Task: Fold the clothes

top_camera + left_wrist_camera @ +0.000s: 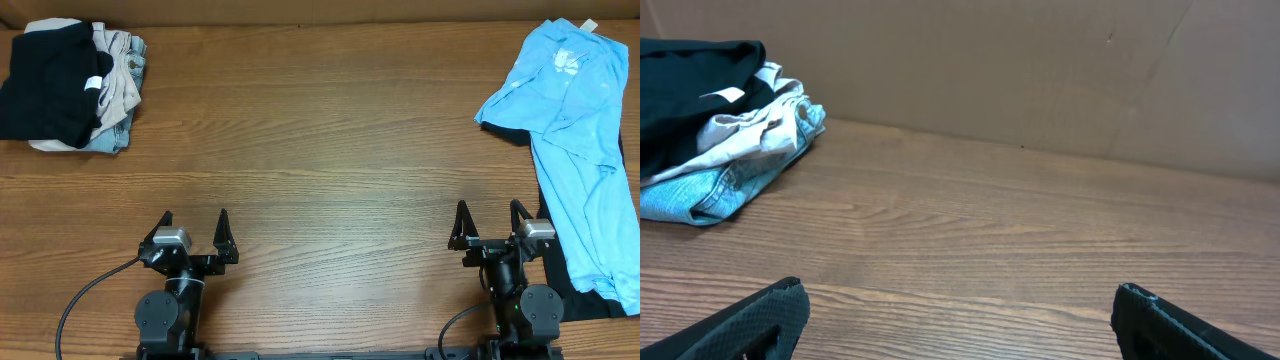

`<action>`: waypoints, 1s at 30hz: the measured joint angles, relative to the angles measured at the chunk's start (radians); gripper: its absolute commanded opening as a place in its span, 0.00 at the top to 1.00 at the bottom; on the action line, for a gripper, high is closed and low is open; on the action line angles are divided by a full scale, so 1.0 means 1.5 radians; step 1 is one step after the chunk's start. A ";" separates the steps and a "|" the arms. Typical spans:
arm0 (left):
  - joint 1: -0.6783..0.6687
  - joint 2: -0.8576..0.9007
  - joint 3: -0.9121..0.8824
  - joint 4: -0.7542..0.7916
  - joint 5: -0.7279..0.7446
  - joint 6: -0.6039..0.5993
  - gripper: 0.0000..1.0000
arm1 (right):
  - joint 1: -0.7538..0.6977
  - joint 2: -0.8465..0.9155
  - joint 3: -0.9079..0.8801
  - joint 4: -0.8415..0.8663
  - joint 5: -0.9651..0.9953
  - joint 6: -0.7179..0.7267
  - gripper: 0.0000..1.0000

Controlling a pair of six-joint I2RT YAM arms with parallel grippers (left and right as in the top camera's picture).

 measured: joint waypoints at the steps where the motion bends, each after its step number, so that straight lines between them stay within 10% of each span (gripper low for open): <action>1: 0.000 0.000 0.000 0.000 0.000 0.000 0.00 | 0.000 0.000 0.000 0.000 0.000 0.000 0.00; 30: 0.000 0.000 0.104 -0.075 -0.042 0.000 0.00 | 0.000 0.022 0.151 -0.080 -0.002 0.041 0.00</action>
